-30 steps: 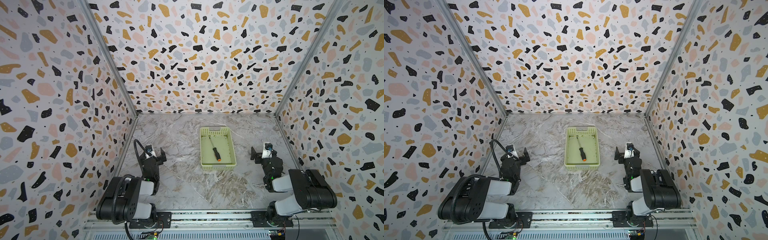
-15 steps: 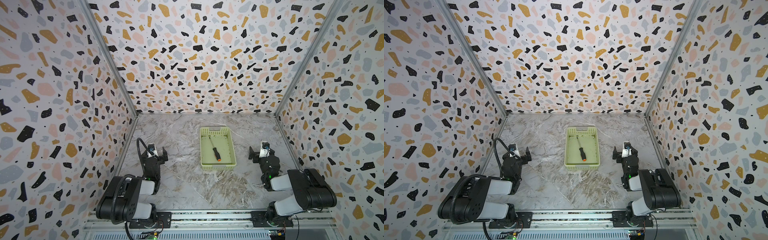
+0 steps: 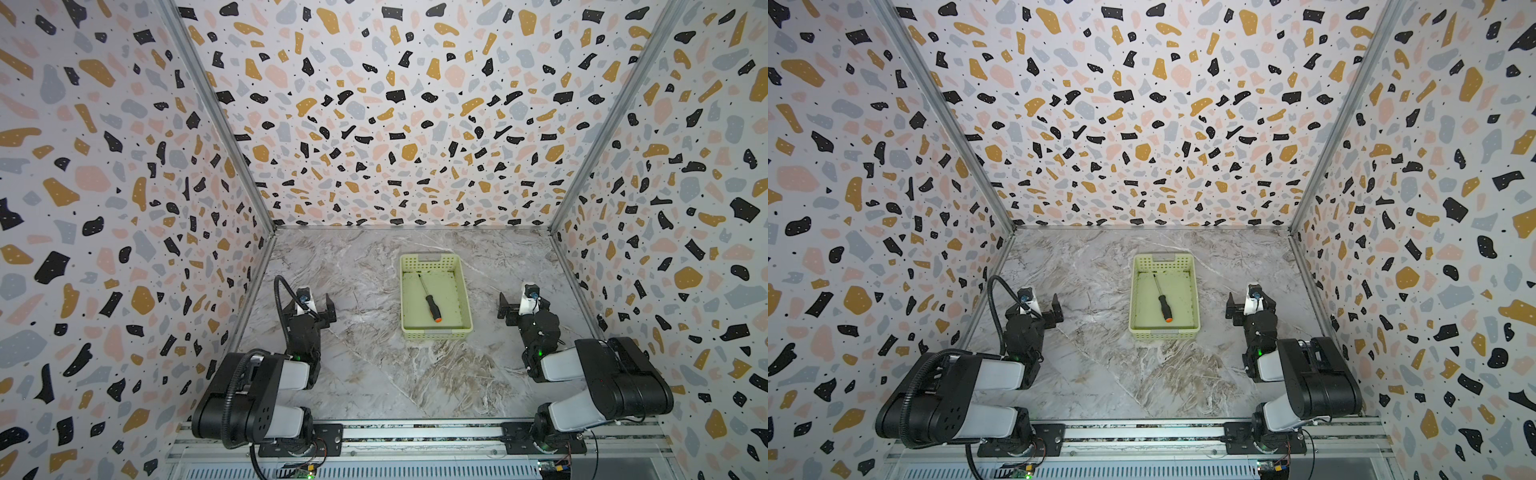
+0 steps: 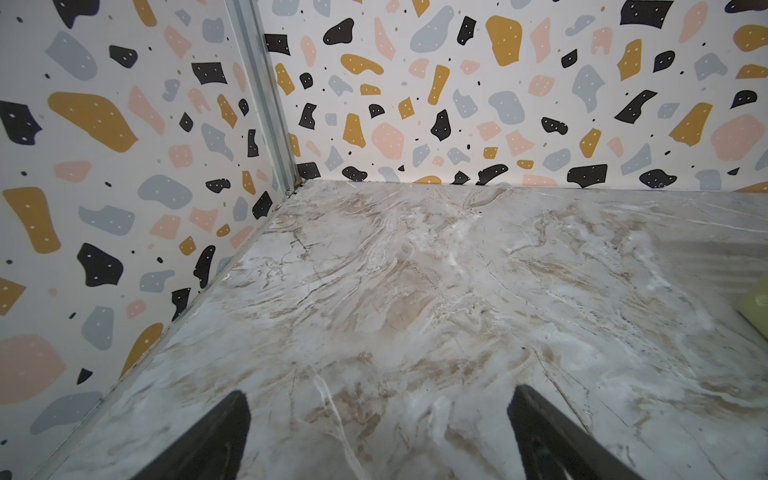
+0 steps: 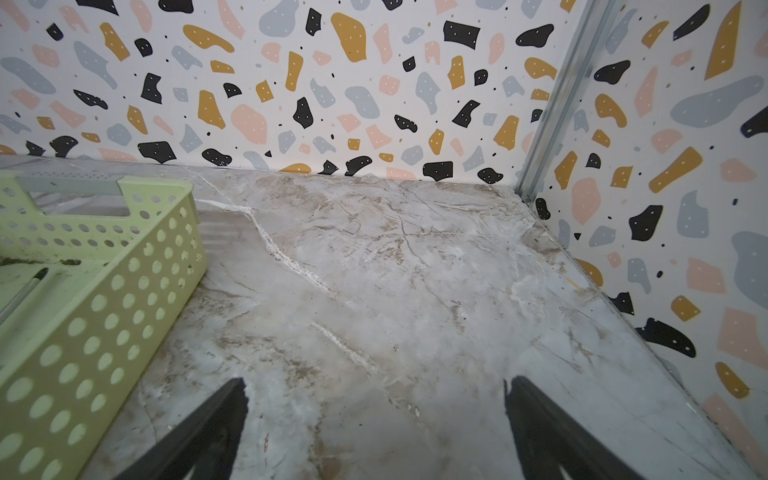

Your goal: Put the screwdriver in the bin

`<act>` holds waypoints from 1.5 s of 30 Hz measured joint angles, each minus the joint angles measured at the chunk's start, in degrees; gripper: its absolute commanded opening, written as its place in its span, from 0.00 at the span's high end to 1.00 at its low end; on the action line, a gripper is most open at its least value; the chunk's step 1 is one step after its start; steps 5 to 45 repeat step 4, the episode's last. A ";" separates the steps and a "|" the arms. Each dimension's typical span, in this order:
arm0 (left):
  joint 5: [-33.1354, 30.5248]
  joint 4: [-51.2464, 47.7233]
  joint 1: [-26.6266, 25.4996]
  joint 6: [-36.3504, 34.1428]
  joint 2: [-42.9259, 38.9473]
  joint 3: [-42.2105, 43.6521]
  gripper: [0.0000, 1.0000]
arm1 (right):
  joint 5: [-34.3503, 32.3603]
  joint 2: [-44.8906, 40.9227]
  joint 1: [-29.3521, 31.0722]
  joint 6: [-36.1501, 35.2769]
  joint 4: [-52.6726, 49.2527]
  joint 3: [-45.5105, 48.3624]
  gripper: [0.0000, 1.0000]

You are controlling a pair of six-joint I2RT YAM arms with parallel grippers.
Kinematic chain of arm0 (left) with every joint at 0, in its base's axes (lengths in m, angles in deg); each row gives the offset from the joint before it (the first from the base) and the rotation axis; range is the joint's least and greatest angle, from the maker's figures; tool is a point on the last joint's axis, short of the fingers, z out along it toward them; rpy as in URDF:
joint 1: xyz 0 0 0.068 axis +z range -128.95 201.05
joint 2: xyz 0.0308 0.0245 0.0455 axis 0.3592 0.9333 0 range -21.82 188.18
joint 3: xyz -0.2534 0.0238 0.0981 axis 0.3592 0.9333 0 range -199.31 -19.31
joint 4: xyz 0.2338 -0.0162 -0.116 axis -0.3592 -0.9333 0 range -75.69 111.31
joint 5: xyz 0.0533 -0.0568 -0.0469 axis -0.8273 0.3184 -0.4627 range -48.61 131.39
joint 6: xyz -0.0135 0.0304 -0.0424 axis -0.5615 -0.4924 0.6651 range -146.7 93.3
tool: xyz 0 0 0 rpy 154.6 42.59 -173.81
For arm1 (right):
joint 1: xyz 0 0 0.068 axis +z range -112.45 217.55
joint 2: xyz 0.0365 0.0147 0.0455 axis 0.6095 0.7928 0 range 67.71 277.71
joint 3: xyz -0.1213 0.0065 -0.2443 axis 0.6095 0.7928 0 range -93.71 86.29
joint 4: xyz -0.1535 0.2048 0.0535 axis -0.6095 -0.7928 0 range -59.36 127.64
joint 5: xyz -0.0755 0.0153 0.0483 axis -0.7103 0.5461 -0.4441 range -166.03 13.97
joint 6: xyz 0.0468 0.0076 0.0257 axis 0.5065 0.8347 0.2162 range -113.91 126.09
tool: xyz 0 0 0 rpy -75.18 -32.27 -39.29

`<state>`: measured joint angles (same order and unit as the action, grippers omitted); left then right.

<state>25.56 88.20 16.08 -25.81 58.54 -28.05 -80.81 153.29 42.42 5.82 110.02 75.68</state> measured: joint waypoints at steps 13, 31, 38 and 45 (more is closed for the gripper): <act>-0.20 -0.02 -0.02 0.00 0.00 0.00 0.01 | 0.00 0.00 0.00 0.00 -0.02 0.00 0.01; -0.20 -0.02 -0.02 0.00 0.00 0.00 0.01 | 0.00 0.00 0.00 0.00 -0.02 0.00 0.01; -0.20 -0.02 -0.02 0.00 0.00 0.00 0.01 | 0.00 0.00 0.00 0.00 -0.02 0.00 0.01; -0.20 -0.02 -0.02 0.00 0.00 0.00 0.01 | 0.00 0.00 0.00 0.00 -0.02 0.00 0.01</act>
